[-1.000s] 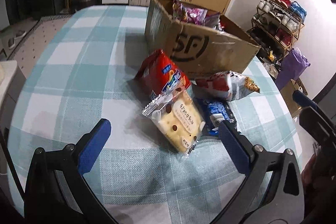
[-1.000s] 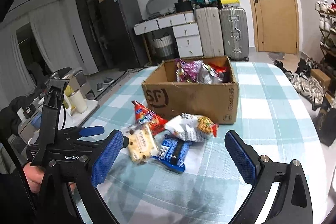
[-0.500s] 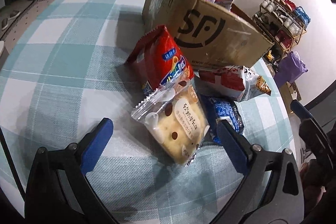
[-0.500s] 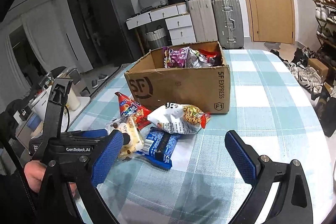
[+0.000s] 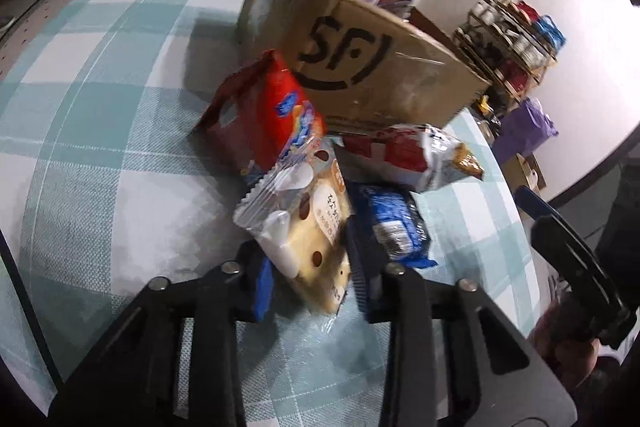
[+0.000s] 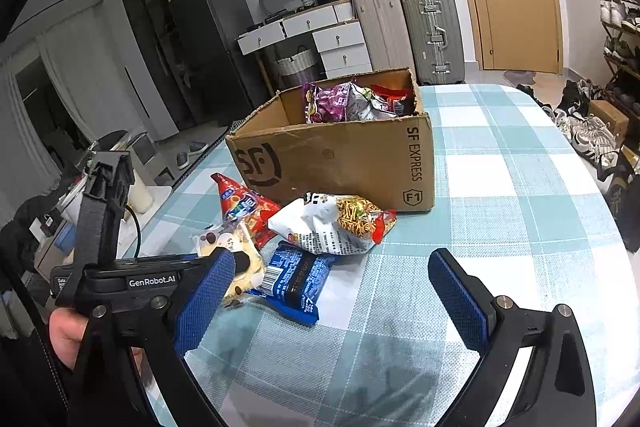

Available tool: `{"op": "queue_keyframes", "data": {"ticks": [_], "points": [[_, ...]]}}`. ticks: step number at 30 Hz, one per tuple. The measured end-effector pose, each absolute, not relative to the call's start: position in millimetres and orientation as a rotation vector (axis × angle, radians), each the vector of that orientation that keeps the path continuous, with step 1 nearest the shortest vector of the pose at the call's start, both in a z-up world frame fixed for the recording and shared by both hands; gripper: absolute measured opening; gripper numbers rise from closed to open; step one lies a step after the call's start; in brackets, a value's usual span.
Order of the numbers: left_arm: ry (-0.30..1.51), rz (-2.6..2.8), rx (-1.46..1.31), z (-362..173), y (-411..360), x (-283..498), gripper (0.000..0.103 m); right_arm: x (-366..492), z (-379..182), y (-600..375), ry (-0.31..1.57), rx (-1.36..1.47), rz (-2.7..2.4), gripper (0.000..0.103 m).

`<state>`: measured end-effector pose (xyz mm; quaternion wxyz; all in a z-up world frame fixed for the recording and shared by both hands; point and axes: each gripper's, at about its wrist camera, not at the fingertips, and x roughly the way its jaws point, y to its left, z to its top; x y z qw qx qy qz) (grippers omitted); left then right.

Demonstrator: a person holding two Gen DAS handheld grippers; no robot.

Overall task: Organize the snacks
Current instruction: 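Lower the left gripper onto the clear cream-bread pack and close, then grasp the white-red noodle snack bag with the right gripper while the left holds the bread pack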

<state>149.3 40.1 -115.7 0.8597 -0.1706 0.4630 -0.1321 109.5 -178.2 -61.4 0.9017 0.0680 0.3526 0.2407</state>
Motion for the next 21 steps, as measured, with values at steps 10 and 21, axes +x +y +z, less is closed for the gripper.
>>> {"op": "queue_keyframes", "data": {"ticks": [10,21], "points": [[0.948,-0.326,-0.363,-106,44,142,0.012,104,-53,-181,0.715,0.139,0.501,0.099],[0.936,-0.311,-0.353,-99,53,125,0.011,98,-54,-182,0.725,0.164,0.521,0.099]]}}
